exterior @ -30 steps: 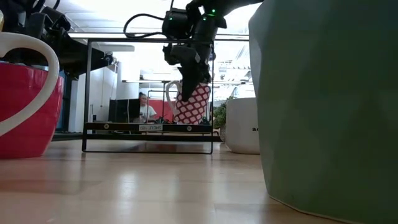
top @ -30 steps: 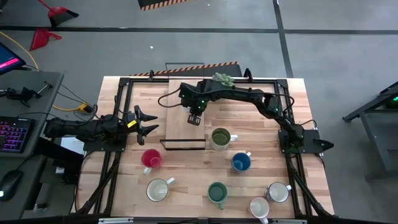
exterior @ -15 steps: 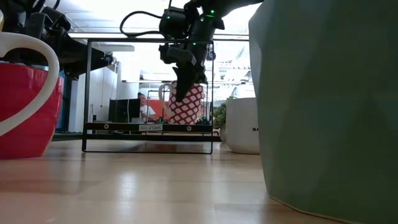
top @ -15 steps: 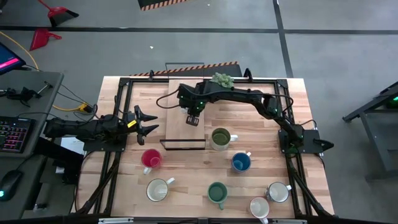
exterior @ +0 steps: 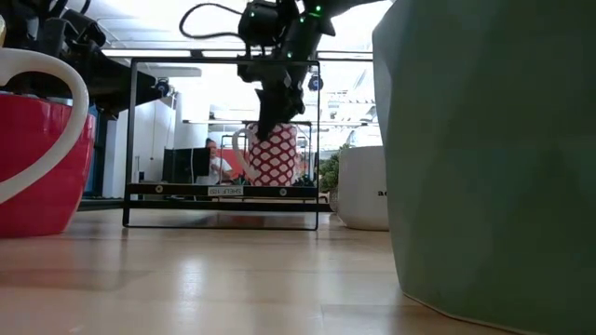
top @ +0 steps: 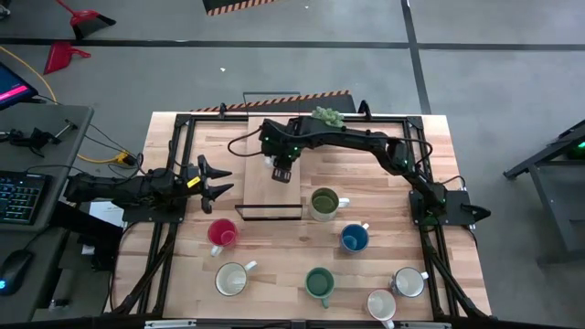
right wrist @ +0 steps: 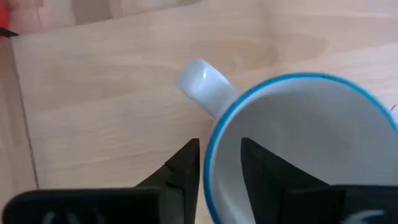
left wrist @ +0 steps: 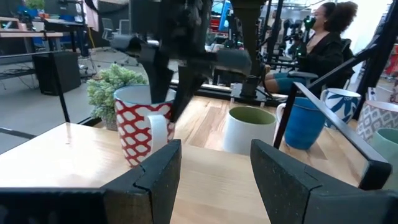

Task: Place coffee mugs
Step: Put the red patterned mug on the shelf

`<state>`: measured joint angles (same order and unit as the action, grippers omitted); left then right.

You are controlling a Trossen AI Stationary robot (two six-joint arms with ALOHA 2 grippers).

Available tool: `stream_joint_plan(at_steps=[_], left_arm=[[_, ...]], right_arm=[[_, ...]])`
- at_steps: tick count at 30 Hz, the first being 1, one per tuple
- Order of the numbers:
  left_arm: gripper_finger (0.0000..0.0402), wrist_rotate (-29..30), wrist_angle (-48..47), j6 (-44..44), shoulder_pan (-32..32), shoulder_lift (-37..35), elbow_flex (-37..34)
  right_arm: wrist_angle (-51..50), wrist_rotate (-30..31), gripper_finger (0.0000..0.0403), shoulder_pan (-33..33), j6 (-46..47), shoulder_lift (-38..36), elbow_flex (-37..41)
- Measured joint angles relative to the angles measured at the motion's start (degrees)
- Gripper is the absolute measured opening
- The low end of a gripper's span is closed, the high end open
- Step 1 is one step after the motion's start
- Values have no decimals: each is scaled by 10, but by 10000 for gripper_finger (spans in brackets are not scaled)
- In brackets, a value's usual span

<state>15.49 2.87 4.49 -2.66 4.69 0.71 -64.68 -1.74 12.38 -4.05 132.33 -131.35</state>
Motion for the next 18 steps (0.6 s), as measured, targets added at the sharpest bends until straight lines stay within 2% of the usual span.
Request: stream_joint_plan(at_steps=[5, 9, 18], left_arm=[[184, -1, 0, 0, 0, 0, 0], [184, -2, -1, 0, 0, 0, 0], [184, -4, -2, 3, 0, 6, 0]], right_arm=[[-21, 0, 99, -7, -7, -1, -36], [-30, 11, 99, -11, -14, -14, -34], [-37, 200, 99, -18, -57, -28, -36]])
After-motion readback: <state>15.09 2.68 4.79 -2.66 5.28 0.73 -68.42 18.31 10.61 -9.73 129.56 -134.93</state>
